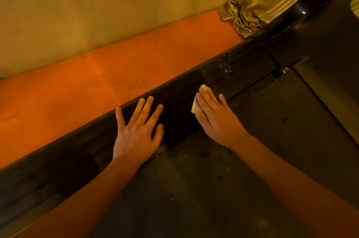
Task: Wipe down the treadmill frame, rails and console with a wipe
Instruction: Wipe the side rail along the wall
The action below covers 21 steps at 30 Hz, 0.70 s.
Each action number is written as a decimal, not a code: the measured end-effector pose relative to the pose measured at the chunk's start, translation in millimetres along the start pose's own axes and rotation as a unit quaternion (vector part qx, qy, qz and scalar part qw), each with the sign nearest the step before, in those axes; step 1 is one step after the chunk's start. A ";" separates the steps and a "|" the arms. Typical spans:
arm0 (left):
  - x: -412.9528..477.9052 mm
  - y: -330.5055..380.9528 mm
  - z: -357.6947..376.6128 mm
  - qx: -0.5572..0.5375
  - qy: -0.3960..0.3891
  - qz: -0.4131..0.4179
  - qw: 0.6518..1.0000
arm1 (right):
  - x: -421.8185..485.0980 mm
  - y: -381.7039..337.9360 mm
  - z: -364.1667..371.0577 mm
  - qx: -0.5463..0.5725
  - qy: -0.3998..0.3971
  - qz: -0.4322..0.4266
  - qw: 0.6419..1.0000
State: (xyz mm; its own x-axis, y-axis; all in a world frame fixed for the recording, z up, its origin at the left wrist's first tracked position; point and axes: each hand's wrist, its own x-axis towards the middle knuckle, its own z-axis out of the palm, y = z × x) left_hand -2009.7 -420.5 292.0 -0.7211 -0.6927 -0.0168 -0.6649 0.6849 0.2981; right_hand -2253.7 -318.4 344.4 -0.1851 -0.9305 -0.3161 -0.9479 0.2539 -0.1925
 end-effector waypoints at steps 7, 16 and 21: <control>-1.0 -4.2 0.7 0.000 -0.005 0.000 1.000 | 86.5 -17.8 -27.6 0.007 0.010 0.023 1.000; 0.1 2.3 1.4 -0.004 -0.005 0.004 1.000 | -11.8 22.5 -10.7 0.016 -0.006 0.008 1.000; -0.6 -1.6 0.8 0.002 0.004 0.007 1.000 | 5.0 24.4 -10.5 -0.028 0.000 0.003 1.000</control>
State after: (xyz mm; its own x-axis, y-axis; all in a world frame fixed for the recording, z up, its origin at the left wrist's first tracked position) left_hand -2008.3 -421.0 290.8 -0.7291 -0.6844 -0.0053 -0.6554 0.6959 0.2935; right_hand -2280.4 -319.7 347.9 -0.1912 -0.9290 -0.3168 -0.9595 0.2449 -0.1390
